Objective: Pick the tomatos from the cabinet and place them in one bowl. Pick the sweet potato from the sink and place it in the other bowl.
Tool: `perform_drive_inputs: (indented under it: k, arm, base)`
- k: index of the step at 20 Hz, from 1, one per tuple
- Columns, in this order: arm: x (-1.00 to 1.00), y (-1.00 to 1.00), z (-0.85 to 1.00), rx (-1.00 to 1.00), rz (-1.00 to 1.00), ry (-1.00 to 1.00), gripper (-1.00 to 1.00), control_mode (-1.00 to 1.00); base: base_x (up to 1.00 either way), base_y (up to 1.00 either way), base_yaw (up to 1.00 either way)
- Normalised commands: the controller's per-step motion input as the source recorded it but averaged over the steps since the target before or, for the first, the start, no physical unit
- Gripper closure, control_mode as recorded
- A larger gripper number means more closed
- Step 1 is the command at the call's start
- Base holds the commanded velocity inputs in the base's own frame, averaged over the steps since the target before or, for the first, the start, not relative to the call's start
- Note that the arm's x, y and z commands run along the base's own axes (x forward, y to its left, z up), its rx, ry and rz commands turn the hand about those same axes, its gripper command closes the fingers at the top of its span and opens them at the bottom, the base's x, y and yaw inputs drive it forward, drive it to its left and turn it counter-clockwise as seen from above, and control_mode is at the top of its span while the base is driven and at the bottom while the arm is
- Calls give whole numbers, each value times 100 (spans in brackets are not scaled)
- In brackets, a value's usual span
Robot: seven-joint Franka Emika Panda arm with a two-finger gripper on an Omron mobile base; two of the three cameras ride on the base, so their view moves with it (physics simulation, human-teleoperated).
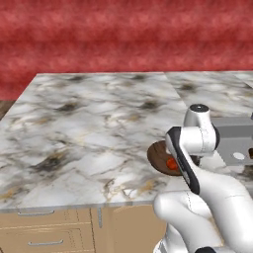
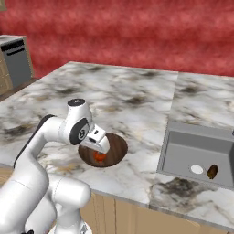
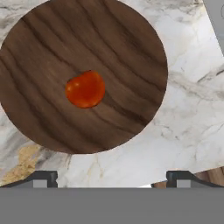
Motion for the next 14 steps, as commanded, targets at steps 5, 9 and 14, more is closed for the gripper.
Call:
perform_drive_inputs:
  k: [5, 9, 14]
  arm:
    - [-50, 4, 47, 1, -1, 0, -100, -100]
    - [-1, 7, 2, -3, 0, 2, -100, -100]
    - [-2, 0, 0, 0, 0, 0, -100, -100]
  base:
    - [0, 0, 0]
    - [0, 0, 0]
    - [0, 0, 0]
